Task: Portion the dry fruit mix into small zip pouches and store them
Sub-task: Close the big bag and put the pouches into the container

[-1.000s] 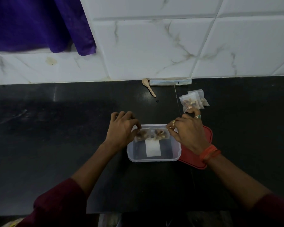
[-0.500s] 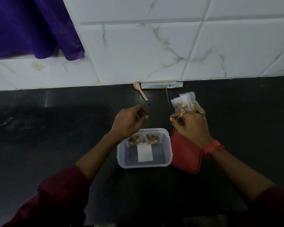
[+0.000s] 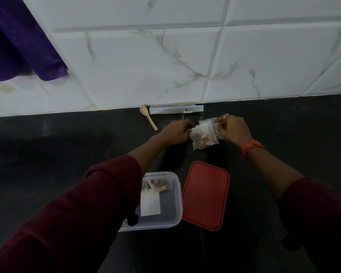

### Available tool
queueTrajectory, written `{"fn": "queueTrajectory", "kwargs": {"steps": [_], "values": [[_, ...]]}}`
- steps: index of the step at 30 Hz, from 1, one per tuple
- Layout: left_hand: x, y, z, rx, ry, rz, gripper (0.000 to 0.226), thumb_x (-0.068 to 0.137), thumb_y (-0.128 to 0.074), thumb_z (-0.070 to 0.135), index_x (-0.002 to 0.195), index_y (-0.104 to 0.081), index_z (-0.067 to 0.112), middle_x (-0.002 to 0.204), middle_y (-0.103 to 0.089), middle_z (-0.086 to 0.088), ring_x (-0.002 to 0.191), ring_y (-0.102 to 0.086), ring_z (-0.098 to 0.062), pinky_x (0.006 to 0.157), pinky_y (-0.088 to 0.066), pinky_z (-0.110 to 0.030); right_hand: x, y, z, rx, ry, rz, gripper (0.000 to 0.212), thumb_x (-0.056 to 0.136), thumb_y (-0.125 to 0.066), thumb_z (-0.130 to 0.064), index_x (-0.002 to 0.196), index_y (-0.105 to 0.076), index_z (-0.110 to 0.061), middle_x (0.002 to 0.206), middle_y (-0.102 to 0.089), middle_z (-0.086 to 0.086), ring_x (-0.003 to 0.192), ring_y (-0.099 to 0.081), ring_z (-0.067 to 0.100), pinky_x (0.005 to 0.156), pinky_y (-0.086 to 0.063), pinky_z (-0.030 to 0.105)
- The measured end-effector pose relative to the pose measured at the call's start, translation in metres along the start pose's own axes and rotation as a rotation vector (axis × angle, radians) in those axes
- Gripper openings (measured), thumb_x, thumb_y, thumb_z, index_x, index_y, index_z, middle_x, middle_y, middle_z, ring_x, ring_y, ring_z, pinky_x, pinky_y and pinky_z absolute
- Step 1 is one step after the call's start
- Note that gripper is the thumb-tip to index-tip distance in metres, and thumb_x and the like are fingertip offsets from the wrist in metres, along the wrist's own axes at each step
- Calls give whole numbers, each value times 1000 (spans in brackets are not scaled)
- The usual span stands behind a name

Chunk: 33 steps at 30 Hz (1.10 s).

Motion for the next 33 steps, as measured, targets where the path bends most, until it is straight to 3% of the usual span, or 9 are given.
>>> {"fn": "queueTrajectory", "kwargs": {"steps": [4, 8, 14, 18, 20, 25, 28, 33], "values": [[24, -10, 0, 36, 53, -63, 42, 97, -51, 16, 139, -54, 15, 139, -60, -11, 128, -55, -31, 106, -44, -41, 20, -23, 8, 67, -28, -70, 35, 90, -60, -18, 123, -70, -23, 113, -73, 6, 103, -69, 24, 97, -54, 38], [34, -18, -6, 71, 84, -88, 42, 93, -55, 20, 135, -58, 15, 132, -64, -11, 124, -58, -30, 102, -48, -46, 29, -34, 10, 139, -53, -34, 34, 91, -59, -18, 123, -70, -20, 122, -71, 6, 111, -66, 24, 101, -50, 35], [36, -15, -6, 172, 63, -2, 39, 87, -64, 25, 125, -62, 21, 125, -66, -3, 116, -60, -25, 100, -48, -49, 32, -34, 7, 207, -54, -12, 15, 86, -73, -31, 97, -74, -21, 93, -72, -3, 95, -68, 18, 89, -56, 36], [31, -11, -8, 133, 36, 53, 22, 91, -66, 24, 112, -68, 17, 111, -70, -3, 104, -65, -21, 87, -52, -39, 24, -26, -2, 183, 55, -34, 9, 87, -73, -28, 95, -68, -27, 89, -68, -10, 90, -67, 11, 87, -57, 36], [25, -5, -6, 98, 16, 56, 20, 92, -66, 25, 110, -68, 16, 108, -70, -3, 100, -66, -20, 79, -51, -33, 18, -21, -6, 139, 121, -64, 15, 88, -70, -25, 102, -69, -29, 93, -69, -9, 89, -67, 9, 85, -57, 36], [-12, 22, 12, 149, -52, 82, 19, 91, -64, 29, 109, -68, 24, 106, -72, 3, 99, -67, -18, 79, -54, -38, -3, -8, -17, -165, 248, -85, 41, 88, -65, -30, 130, -65, -31, 110, -69, -2, 99, -67, 19, 81, -51, 32], [-50, 49, 21, 209, -109, 157, 19, 93, -63, 32, 109, -67, 24, 108, -72, 7, 101, -67, -17, 77, -52, -35, -17, -1, -25, -288, 289, -11, 34, 91, -63, -36, 124, -69, -29, 113, -68, 0, 103, -65, 21, 80, -46, 31], [-127, 93, 25, 226, -193, 290, 22, 92, -60, 37, 109, -67, 23, 107, -71, 6, 95, -66, -14, 80, -56, -37, -37, 3, -36, -336, 285, 56, 23, 92, -66, -37, 109, -75, -25, 108, -67, 1, 99, -63, 23, 84, -49, 42]]}}
Point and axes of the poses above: each hand's wrist, its own x-axis towards the middle knuckle, its own y-axis out of the back of the hand, z = x × y, the point moved 5 cm from there along x, towards the middle knuckle
